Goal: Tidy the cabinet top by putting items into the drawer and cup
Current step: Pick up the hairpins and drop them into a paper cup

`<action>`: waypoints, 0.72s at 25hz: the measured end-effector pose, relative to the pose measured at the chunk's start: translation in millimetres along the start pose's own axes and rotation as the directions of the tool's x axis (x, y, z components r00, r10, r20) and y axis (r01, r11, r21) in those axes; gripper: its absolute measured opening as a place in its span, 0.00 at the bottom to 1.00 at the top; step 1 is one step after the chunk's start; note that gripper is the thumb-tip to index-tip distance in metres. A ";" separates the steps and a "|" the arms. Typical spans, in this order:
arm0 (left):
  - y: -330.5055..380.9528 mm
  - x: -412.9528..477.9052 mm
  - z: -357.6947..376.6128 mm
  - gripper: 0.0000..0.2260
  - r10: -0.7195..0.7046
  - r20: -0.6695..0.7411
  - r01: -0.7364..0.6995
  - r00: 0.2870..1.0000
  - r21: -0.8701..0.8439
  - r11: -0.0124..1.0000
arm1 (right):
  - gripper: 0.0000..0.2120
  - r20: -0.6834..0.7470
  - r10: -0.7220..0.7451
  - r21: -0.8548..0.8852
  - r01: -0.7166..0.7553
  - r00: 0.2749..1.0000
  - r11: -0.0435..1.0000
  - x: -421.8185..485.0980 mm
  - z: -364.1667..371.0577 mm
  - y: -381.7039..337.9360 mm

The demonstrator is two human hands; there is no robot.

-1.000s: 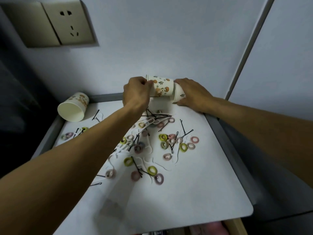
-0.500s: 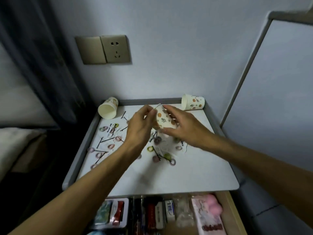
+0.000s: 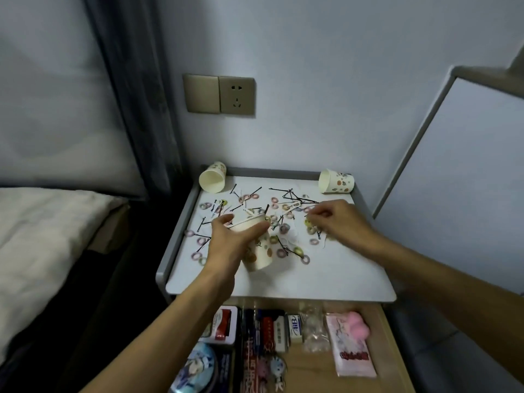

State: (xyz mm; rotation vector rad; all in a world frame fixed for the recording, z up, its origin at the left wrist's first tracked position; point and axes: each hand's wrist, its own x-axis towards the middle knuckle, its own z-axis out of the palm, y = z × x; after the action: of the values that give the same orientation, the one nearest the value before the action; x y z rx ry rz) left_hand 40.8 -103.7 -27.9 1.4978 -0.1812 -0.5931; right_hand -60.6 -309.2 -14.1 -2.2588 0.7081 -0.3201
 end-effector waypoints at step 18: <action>-9.8 23.9 2.4 0.35 0.021 0.226 -0.088 0.974 0.290 0.953 | 0.08 -0.083 0.086 -0.725 -0.119 0.993 0.678 101.4 -0.4 101.7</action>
State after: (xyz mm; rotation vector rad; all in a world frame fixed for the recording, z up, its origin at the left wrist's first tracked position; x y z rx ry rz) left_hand 57.4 -116.8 -42.9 1.7103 -0.5023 -0.7100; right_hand -18.0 -426.7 -84.9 -2.9535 1.1362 -0.0072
